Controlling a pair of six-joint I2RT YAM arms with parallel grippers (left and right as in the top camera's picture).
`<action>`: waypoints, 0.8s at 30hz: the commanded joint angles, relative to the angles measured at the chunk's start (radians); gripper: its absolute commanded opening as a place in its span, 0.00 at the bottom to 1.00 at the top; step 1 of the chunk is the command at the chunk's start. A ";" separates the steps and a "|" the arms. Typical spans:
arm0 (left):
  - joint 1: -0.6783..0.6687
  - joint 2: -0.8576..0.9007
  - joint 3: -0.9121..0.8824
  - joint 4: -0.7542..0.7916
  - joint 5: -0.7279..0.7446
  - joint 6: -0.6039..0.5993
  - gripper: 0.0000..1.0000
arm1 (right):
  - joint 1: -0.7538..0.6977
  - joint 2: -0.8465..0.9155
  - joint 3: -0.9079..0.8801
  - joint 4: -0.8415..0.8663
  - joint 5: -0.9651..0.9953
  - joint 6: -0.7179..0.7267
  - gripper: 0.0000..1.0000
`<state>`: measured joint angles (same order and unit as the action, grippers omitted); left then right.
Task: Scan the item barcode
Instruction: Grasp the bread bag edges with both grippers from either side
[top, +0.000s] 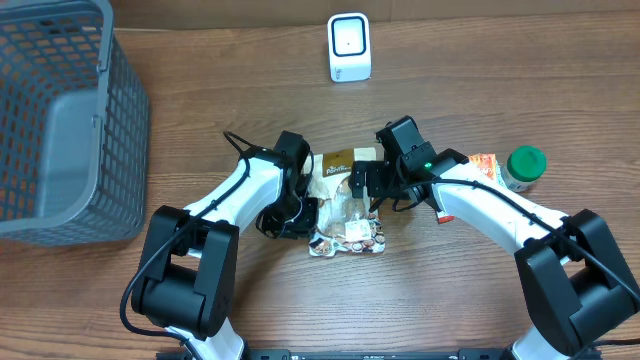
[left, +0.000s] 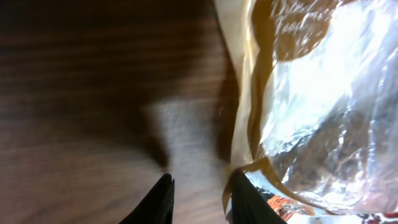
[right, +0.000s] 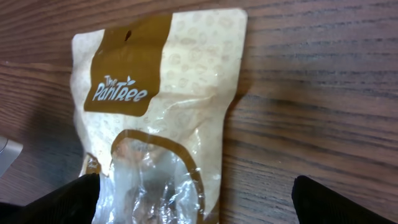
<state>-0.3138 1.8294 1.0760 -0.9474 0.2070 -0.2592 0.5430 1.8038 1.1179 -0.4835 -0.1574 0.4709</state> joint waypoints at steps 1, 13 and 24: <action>0.019 0.001 0.090 -0.071 -0.007 -0.003 0.21 | -0.007 -0.006 -0.005 0.001 -0.002 0.002 1.00; 0.026 0.001 0.325 -0.249 -0.036 -0.003 0.37 | 0.061 -0.006 -0.006 -0.192 -0.002 0.261 1.00; 0.089 0.001 0.327 -0.257 -0.247 -0.079 0.56 | 0.262 -0.006 -0.079 -0.048 -0.002 0.518 0.89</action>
<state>-0.2554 1.8313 1.3823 -1.2049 0.0303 -0.3061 0.7601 1.8038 1.0618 -0.5575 -0.1577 0.8921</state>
